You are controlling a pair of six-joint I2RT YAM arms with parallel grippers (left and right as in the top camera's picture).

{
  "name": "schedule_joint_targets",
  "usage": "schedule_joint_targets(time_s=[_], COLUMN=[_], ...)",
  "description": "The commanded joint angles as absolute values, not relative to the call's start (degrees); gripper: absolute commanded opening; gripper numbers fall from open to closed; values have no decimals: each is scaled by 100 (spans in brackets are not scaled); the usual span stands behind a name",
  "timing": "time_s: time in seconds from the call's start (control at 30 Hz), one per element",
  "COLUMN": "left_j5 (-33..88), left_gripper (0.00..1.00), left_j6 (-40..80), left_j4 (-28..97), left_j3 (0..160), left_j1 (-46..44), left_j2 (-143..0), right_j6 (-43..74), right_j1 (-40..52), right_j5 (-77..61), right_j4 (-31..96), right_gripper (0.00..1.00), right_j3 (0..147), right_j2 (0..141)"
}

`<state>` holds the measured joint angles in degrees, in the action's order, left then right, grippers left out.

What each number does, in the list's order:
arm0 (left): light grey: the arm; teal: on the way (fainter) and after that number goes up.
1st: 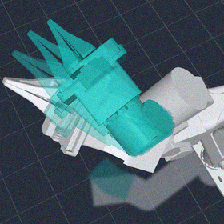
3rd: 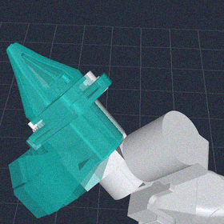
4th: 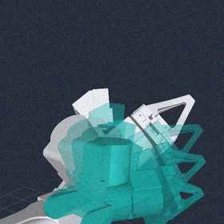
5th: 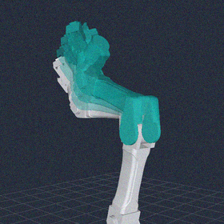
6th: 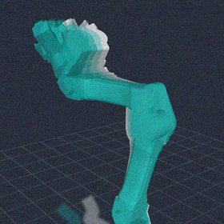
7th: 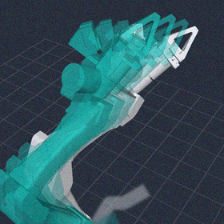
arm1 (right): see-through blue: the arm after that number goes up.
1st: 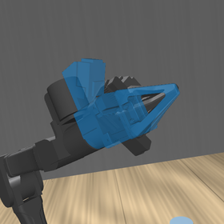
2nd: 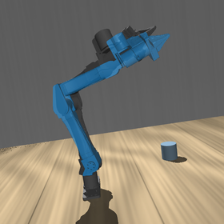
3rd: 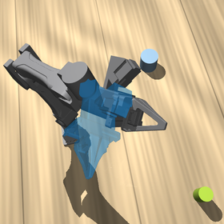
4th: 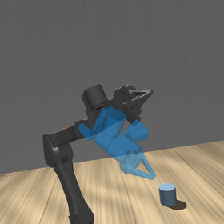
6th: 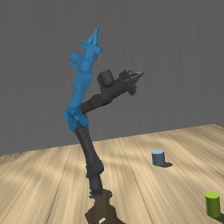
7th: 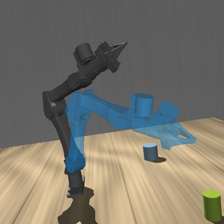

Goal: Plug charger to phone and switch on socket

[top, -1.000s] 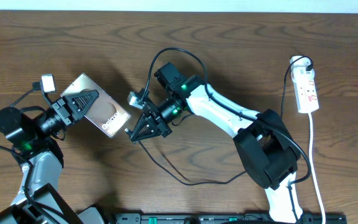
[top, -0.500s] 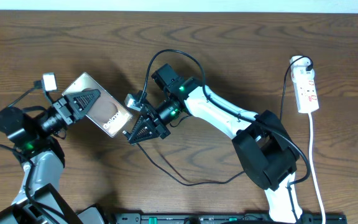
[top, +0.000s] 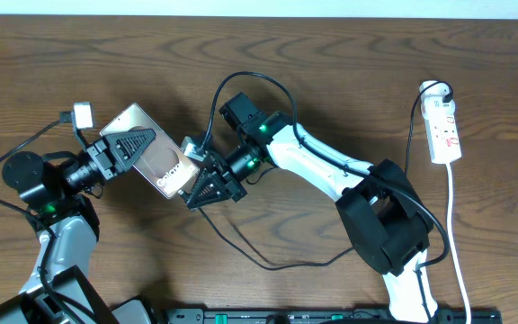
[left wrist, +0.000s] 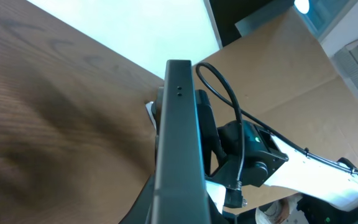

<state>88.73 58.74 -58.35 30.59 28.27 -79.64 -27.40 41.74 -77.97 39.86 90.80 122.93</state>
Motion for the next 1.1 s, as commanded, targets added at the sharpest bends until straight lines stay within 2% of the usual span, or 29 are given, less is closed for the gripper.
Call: schedule_joint_targets(time_s=[0.0,1.07], left_j5=[9004,9006], left_gripper=[7,7], left_j6=[5916,5640], left_j4=[-5979,-5990], left_j3=[3124,3124], left_j1=[2794,2792], left_j2=[-7931,-7931], right_j6=[-2834,-2838], right_j1=[4106,3979], right_j5=[-7795,-7797], right_j4=[4099,4066], right_gripper=[1,1], right_j3=[9111,9111], right_j2=[12350,12350])
